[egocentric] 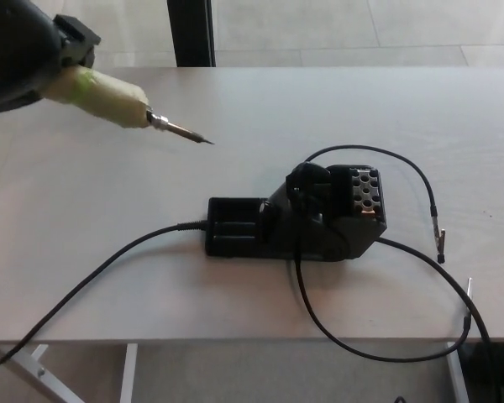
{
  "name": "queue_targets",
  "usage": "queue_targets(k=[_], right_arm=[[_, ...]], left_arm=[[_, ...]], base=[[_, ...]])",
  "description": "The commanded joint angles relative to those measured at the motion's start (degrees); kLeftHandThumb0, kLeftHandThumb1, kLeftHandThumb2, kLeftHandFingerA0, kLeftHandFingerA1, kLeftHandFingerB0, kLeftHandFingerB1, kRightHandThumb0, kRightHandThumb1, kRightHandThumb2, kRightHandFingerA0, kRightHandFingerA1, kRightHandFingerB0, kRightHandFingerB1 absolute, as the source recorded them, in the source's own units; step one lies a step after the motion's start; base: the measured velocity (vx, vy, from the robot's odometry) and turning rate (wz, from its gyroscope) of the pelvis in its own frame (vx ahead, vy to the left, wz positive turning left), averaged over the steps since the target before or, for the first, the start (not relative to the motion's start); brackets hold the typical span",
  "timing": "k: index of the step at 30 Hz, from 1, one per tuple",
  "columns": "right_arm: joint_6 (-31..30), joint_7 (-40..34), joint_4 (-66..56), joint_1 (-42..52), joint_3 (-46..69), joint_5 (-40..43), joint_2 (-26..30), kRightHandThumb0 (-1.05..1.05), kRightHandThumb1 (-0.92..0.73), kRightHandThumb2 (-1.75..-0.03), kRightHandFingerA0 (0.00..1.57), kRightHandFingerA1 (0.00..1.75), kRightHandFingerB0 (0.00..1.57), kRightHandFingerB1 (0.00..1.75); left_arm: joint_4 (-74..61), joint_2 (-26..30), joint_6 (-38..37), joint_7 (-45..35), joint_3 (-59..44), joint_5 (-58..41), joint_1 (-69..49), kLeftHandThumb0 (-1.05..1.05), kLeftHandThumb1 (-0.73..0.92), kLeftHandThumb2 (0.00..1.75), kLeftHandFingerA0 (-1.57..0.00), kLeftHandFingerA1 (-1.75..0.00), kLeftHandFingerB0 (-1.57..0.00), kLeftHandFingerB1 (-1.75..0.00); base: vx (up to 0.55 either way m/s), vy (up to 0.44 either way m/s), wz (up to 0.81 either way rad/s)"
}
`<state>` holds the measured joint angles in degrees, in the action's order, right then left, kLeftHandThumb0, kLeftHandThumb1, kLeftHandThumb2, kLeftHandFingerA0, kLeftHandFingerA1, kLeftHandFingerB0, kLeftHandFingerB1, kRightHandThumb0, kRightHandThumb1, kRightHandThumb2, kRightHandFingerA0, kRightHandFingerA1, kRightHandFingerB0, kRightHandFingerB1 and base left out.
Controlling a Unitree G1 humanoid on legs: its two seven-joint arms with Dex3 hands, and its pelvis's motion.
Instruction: Use the left hand of the robot to grab the soldering gun kept on the middle of the table and pull it out of its base and keep it on the left side of the base
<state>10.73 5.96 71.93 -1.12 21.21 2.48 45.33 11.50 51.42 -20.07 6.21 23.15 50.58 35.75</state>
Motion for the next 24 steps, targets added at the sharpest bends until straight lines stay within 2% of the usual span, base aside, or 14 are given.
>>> queue_targets(k=[1, 6, 7, 9, 11, 12, 13, 16, 17, 19, 21, 22, 23, 24], right_arm=[[1.88, -0.37, -0.13, 0.14, 0.66, 0.86, 1.2, -0.53, -0.71, -0.62, 0.85, 0.58, 0.59, 0.43], [1.26, -0.98, 0.33, -0.47, -0.28, -0.08, 1.13, -0.52, -0.71, -0.62, 0.87, 0.57, 0.6, 0.44], [1.47, -1.01, 0.47, -0.43, -0.25, -0.03, 1.08, -0.52, -0.7, -0.62, 0.87, 0.57, 0.61, 0.44], [1.54, -0.5, 0.17, -0.62, 0.18, 0.6, 0.8, -0.54, -0.7, -0.62, 0.86, 0.62, 0.63, 0.45], [1.48, -0.31, -0.25, -0.53, 0.17, 0.68, 0.79, -0.5, -0.7, -0.61, 0.85, 0.6, 0.62, 0.45], [1.31, -0.34, -0.35, -0.65, 0.16, 0.72, 0.63, -0.5, -0.68, -0.61, 0.86, 0.6, 0.62, 0.45], [1.03, -0.32, -0.44, -0.78, 0.15, 0.76, 0.59, -0.5, -0.68, -0.61, 0.86, 0.6, 0.62, 0.45], [0.75, -0.11, -0.5, -1.26, 0.31, 1.05, 0.32, -0.48, -0.67, -0.6, 0.86, 0.61, 0.62, 0.45], [0.45, 0.04, -0.51, -1.58, 0.47, 1.29, 0.23, -0.47, -0.66, -0.6, 0.86, 0.61, 0.61, 0.45], [0.3, 0.17, -0.68, -1.71, 0.9, 1.79, 0.19, -0.46, -0.66, -0.6, 0.85, 0.61, 0.61, 0.45], [0.2, 0.16, -0.83, -1.63, 0.71, 1.58, 0.33, -0.46, -0.67, -0.6, 0.85, 0.61, 0.61, 0.46], [-0.03, 0.17, -0.98, -1.6, 0.58, 1.49, 0.42, -0.46, -0.67, -0.6, 0.85, 0.62, 0.61, 0.45], [-0.15, 0.1, -0.84, -1.95, 0.33, 1.25, 0.54, -0.46, -0.67, -0.6, 0.85, 0.61, 0.61, 0.45], [-0.23, 0.16, -0.87, -2.03, 0.23, 1.19, 0.57, -0.46, -0.66, -0.6, 0.85, 0.62, 0.61, 0.45]], left_arm=[[-5.2, -6.5, 5.44, 0.26, -4.35, -3.65, -9.2, -0.36, 0.42, 0.89, -1.31, -1.41, -0.83, -0.83], [-9.11, -13.29, 7.29, 0.55, -6.79, -3.54, -16.32, -0.35, 0.4, 0.87, -1.31, -1.42, -0.85, -0.81], [-9.89, -15.46, 7.57, -0.4, -7.19, -5.07, -18.19, -0.29, 0.58, 0.6, -1.01, -1.75, -0.91, -0.75], [-11.42, -22.99, 10.18, 0.55, -7.02, -7.83, -24.67, -0.21, 0.57, 0.89, -0.99, -1.73, -0.88, -1.08], [-11.89, -24.08, 10.07, 0.04, -7.96, -7.33, -25.5, -0.21, 0.57, 0.89, -0.99, -1.73, -0.88, -1.08], [-11.98, -25.23, 10.3, -0.04, -7.79, -6.77, -26.55, -0.23, 0.61, 0.85, -0.99, -1.73, -0.9, -0.93], [-11.96, -26.78, 10.77, 0.15, -7.07, -6.11, -28.05, -0.23, 0.61, 0.85, -0.99, -1.73, -0.9, -0.93], [-13.38, -28.5, 12.84, -3.45, -5.59, -4.57, -31.2, -0.25, 0.69, 0.75, -0.95, -1.74, -0.83, -0.92], [-14.58, -28.17, 13.82, -5.32, -5.34, -3.7, -31.9, -0.26, 0.7, 0.69, -0.94, -1.69, -0.83, -0.84], [-13.21, -26.76, 12.64, -6.0, -4.67, -2.99, -32.23, -0.23, 0.68, 0.71, -0.93, -1.67, -0.83, -0.92], [-12.17, -25.11, 11.61, -5.94, -4.22, -1.91, -32.2, -0.27, 0.68, 0.67, -0.96, -1.68, -0.84, -0.86], [-11.92, -24.29, 11.55, -6.09, -3.85, -1.04, -32.07, -0.33, 0.5, 0.94, -1.21, -1.35, -0.81, -0.84], [-11.34, -23.84, 11.29, -5.86, -3.62, -0.81, -31.83, -0.28, 0.68, 0.65, -0.92, -1.69, -0.84, -0.8], [-11.02, -23.46, 11.33, -6.06, -3.62, -0.94, -31.79, -0.29, 0.66, 0.65, -0.92, -1.68, -0.85, -0.77]], base=[[0.0, 0.0, 0.0], [0.0, 0.0, 0.0], [0.0, 0.0, 0.0], [0.0, 0.0, 0.0], [0.0, 0.0, 0.0], [0.0, 0.0, 0.0], [0.0, 0.0, 0.0], [0.0, 0.0, 0.0], [0.0, 0.0, 0.0], [0.0, 0.0, 0.0], [0.0, 0.0, 0.0], [0.0, 0.0, 0.0], [0.0, 0.0, 0.0], [0.0, 0.0, 0.0]])
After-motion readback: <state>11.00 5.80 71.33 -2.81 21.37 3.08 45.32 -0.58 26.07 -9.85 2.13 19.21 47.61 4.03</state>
